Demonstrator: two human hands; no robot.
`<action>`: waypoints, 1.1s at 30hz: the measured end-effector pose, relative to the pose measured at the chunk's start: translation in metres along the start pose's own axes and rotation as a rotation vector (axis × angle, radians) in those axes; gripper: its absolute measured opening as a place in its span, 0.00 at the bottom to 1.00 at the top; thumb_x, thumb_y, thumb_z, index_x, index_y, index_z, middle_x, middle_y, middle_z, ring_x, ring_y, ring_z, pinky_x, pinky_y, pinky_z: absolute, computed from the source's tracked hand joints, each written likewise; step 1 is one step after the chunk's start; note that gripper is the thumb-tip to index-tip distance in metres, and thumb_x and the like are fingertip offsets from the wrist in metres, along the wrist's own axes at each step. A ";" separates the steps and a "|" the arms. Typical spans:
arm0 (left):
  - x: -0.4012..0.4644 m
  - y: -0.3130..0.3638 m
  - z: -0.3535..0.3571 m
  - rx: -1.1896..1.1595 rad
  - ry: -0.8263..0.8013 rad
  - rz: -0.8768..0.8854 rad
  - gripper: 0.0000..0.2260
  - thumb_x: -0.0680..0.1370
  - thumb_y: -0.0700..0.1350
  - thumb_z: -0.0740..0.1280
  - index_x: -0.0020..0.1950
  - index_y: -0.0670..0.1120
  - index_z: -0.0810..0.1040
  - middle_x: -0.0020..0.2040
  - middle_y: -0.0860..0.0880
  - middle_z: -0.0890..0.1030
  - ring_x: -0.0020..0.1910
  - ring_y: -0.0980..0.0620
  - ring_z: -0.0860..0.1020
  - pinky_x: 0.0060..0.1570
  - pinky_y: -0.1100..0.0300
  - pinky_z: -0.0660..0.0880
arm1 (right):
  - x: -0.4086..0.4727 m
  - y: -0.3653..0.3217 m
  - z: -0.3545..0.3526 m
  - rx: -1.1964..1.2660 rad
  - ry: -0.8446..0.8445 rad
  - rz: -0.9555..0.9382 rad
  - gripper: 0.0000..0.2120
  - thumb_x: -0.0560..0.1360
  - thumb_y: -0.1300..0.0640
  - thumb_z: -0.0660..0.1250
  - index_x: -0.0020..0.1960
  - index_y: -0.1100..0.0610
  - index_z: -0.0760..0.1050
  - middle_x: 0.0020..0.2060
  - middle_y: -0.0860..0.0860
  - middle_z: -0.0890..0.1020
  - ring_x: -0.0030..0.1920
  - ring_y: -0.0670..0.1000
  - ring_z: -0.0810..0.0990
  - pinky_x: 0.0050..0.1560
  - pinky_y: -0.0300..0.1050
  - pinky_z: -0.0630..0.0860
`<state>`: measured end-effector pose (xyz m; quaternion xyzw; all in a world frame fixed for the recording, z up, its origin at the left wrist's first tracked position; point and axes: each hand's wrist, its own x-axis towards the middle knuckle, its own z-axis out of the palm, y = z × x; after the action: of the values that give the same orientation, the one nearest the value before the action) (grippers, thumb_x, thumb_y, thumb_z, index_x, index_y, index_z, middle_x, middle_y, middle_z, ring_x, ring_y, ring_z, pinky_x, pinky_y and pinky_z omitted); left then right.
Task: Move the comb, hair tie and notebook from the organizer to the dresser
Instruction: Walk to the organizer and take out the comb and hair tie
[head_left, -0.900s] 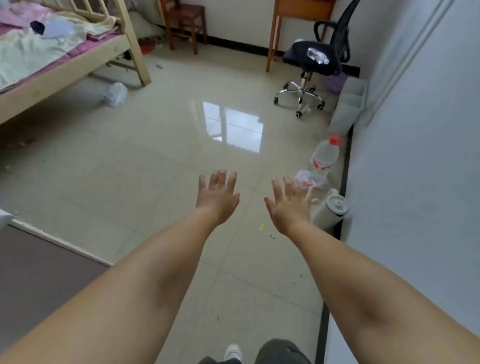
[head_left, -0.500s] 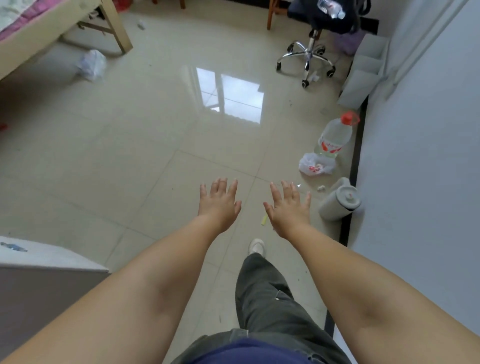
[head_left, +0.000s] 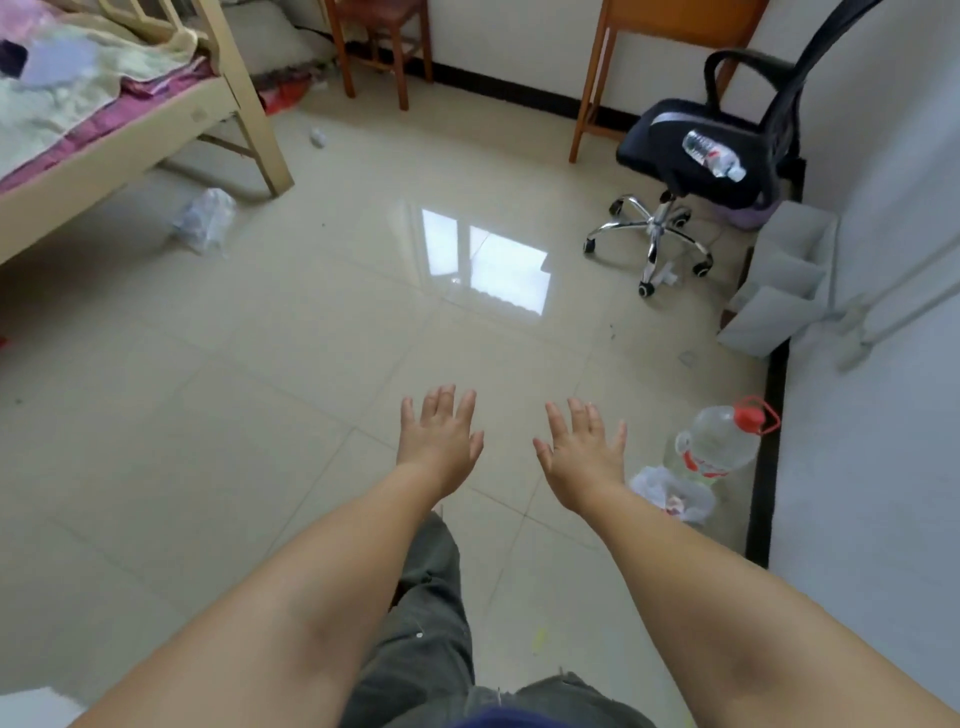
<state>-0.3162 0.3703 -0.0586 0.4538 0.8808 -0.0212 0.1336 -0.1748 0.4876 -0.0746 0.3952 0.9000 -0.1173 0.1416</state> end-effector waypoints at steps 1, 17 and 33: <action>0.032 -0.011 -0.008 0.001 0.012 0.002 0.26 0.79 0.55 0.49 0.75 0.49 0.47 0.77 0.43 0.53 0.75 0.44 0.51 0.72 0.40 0.48 | 0.031 -0.006 -0.010 -0.008 0.013 0.000 0.27 0.79 0.43 0.43 0.76 0.48 0.43 0.77 0.52 0.48 0.77 0.55 0.45 0.72 0.67 0.42; 0.505 -0.058 -0.168 0.142 0.028 0.283 0.26 0.80 0.54 0.47 0.76 0.49 0.45 0.78 0.44 0.49 0.76 0.45 0.47 0.73 0.41 0.45 | 0.452 -0.010 -0.194 0.061 0.101 0.226 0.27 0.79 0.43 0.44 0.76 0.48 0.43 0.77 0.52 0.48 0.77 0.54 0.45 0.72 0.66 0.44; 0.962 0.028 -0.290 0.091 0.071 0.267 0.26 0.80 0.54 0.48 0.75 0.49 0.46 0.77 0.44 0.51 0.76 0.46 0.48 0.73 0.42 0.46 | 0.874 0.123 -0.394 0.068 0.177 0.252 0.27 0.80 0.44 0.43 0.76 0.47 0.43 0.77 0.52 0.48 0.77 0.54 0.44 0.73 0.65 0.44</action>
<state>-0.8875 1.1966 -0.0214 0.5728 0.8150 -0.0270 0.0832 -0.7126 1.2889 -0.0237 0.5183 0.8478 -0.0936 0.0619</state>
